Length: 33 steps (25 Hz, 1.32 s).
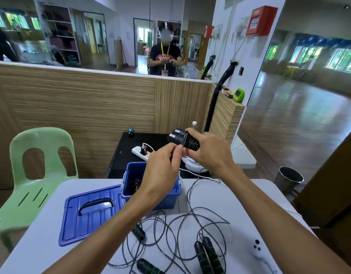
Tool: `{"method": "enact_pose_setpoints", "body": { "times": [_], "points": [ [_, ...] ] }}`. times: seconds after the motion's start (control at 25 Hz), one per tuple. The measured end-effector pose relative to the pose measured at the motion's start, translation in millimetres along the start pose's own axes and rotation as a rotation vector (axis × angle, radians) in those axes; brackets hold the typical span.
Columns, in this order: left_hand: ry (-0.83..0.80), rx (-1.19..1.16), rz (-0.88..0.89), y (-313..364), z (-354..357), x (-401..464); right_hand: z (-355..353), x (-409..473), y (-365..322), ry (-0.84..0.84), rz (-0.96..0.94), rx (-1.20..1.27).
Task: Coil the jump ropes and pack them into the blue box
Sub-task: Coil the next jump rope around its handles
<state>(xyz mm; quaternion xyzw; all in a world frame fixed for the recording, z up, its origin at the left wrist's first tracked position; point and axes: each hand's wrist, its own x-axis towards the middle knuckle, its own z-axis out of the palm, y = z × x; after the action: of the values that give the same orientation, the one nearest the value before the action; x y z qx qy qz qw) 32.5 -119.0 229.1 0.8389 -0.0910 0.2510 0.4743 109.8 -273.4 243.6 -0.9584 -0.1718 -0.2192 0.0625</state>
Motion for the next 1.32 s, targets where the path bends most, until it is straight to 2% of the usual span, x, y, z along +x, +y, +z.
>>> {"method": "enact_pose_setpoints", "body": {
  "times": [0.12,0.36,0.56,0.8,0.92,0.96,1.04,1.08,1.16,1.2,1.32],
  "points": [
    [0.007,-0.059,-0.068,-13.7,-2.8,-6.4,-1.1,0.1,2.3,0.014,0.001,0.065],
    [-0.007,-0.044,-0.059,-37.8,0.7,-28.7,13.4,-6.1,-0.2,-0.011,0.001,0.160],
    [-0.237,-0.256,-0.114,-75.1,-2.1,-33.4,13.2,-10.0,-5.6,-0.115,-0.044,0.328],
    [-0.424,0.048,-0.005,-123.8,-9.1,-9.3,-1.7,-21.2,-19.1,-0.254,-0.201,0.555],
    [-0.499,0.129,-0.079,-131.4,-20.6,23.2,-7.3,-30.6,-25.7,-0.343,-0.312,0.588],
    [-0.552,0.153,-0.044,-129.7,-25.9,34.6,-8.1,-33.2,-26.5,-0.352,-0.346,0.572],
    [-0.630,0.291,0.146,-124.2,-37.2,57.2,-6.8,-38.7,-29.0,-0.381,-0.412,0.514],
    [-0.622,0.406,0.250,-118.2,-43.6,67.8,-3.6,-41.3,-31.6,-0.403,-0.448,0.466],
    [-0.556,0.693,0.580,-106.3,-54.5,87.5,4.5,-44.1,-35.3,-0.446,-0.485,0.356],
    [-0.547,0.776,0.672,-95.2,-58.6,91.1,8.0,-43.3,-34.6,-0.454,-0.471,0.324],
    [-0.521,0.948,0.764,-64.9,-63.9,87.3,13.5,-34.3,-22.0,-0.429,-0.362,0.280]
  ]
}}
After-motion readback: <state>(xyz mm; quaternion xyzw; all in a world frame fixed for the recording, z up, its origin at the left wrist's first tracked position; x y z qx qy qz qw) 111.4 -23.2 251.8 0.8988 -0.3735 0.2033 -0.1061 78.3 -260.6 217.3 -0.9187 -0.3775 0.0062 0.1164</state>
